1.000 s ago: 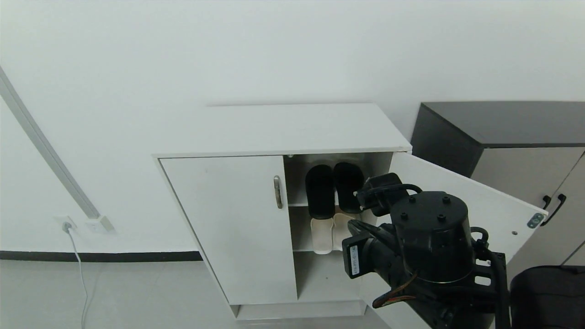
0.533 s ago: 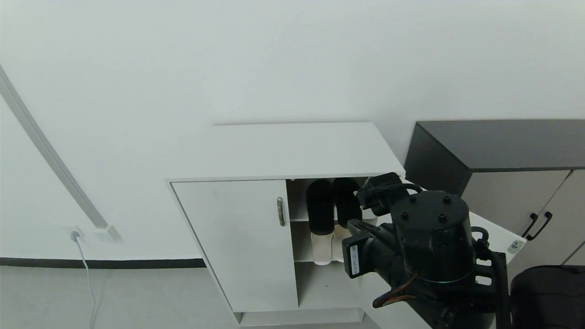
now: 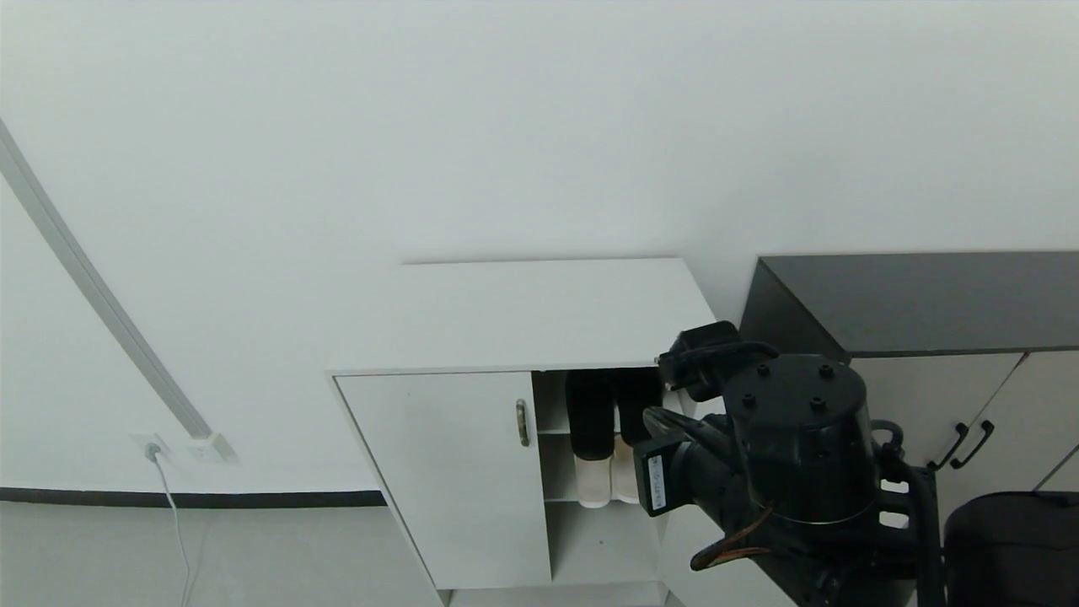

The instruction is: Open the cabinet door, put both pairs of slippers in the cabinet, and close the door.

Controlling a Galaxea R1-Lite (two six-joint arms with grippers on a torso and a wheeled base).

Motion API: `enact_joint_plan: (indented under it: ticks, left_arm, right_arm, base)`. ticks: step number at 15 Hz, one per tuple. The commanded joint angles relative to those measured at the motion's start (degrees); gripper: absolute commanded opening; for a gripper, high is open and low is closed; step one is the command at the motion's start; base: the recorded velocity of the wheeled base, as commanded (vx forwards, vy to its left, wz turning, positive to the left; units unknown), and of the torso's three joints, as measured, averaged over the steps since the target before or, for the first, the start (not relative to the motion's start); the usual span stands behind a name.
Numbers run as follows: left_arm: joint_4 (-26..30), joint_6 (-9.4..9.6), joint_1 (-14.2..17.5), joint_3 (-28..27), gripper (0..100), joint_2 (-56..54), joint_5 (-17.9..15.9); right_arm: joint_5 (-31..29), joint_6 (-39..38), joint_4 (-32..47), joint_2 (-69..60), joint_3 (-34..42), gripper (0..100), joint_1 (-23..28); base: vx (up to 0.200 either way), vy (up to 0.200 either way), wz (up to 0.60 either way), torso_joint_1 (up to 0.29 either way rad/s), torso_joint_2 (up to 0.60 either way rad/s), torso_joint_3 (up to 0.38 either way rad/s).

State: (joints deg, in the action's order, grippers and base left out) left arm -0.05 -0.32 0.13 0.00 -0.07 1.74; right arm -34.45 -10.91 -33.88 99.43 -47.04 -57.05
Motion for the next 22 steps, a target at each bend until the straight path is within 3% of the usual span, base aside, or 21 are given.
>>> enact_joint_plan:
  ticks: [1,7,12,22]
  left_arm:
    - [-0.04,-0.03,0.04,0.00,0,0.07,0.01]
    - [-0.04,-0.03,0.04,0.00,0,0.07,-0.07]
    - [-0.04,0.14,0.04,0.00,0,0.07,0.01]
    - [-0.04,0.14,0.04,0.00,0,0.07,0.01]
  right_arm:
    - [0.09,0.01,-0.05,0.07,0.29,0,0.45]
    - [1.67,0.01,-0.75,-0.02,0.64,0,2.82]
    - [1.76,1.33,-3.21,0.07,2.04,0,2.82]
    - [1.67,1.59,-3.30,1.30,2.04,0,6.34]
  base:
    - [0.000,0.000,0.00,0.188,-0.39,-0.227]
    - [0.000,0.000,0.00,0.174,-0.37,-0.199]
    - [0.000,0.000,0.00,0.013,-0.03,-0.013]
    - [0.000,0.000,-0.54,0.004,0.00,0.003]
